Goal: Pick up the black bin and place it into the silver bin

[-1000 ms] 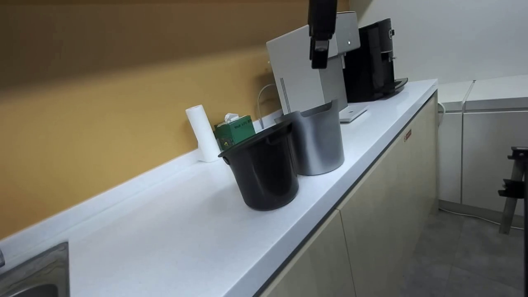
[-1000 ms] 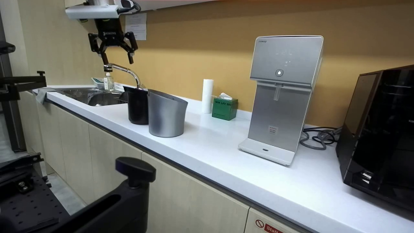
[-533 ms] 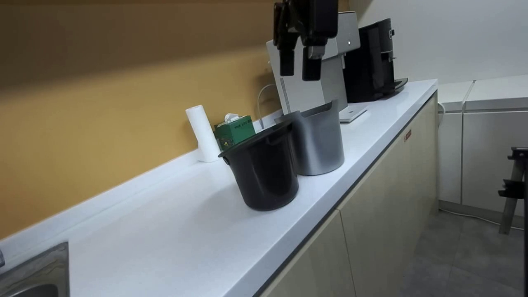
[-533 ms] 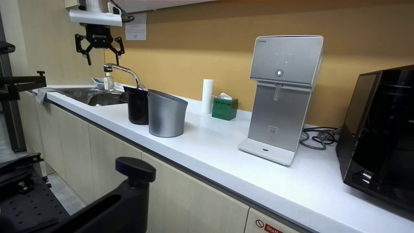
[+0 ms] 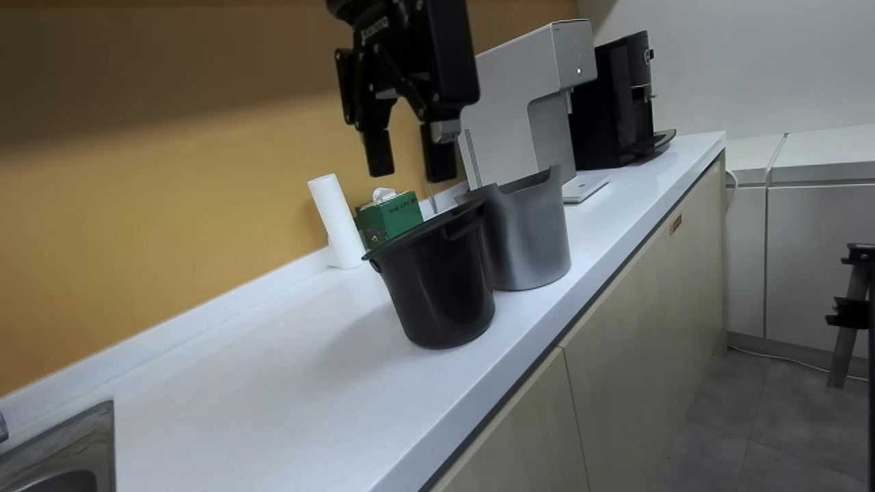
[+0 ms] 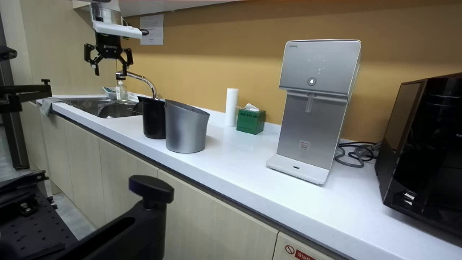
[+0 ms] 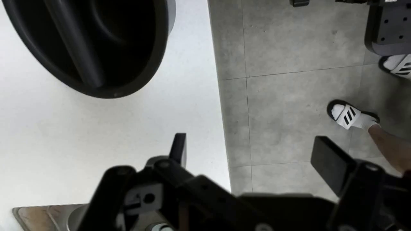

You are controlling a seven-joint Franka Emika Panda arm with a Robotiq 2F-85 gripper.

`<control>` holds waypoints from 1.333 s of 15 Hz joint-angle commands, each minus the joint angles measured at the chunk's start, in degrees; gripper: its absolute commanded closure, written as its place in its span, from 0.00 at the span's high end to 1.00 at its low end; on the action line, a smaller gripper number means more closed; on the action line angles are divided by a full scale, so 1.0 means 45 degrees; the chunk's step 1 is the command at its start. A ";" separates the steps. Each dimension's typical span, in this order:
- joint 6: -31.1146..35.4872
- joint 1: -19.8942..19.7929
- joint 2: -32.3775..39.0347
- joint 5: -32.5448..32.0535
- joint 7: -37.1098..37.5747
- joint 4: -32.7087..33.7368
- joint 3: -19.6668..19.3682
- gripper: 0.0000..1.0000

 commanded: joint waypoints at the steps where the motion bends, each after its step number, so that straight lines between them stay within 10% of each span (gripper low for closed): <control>1: -0.0451 -0.0919 0.2090 -0.0565 0.0127 0.2544 0.0734 1.00; 12: -0.0001 -0.2280 0.3331 -0.0942 -0.0344 0.3699 0.1158 1.00; 20: -0.1350 -0.3290 0.5237 -0.1633 -0.4859 0.6199 0.1196 1.00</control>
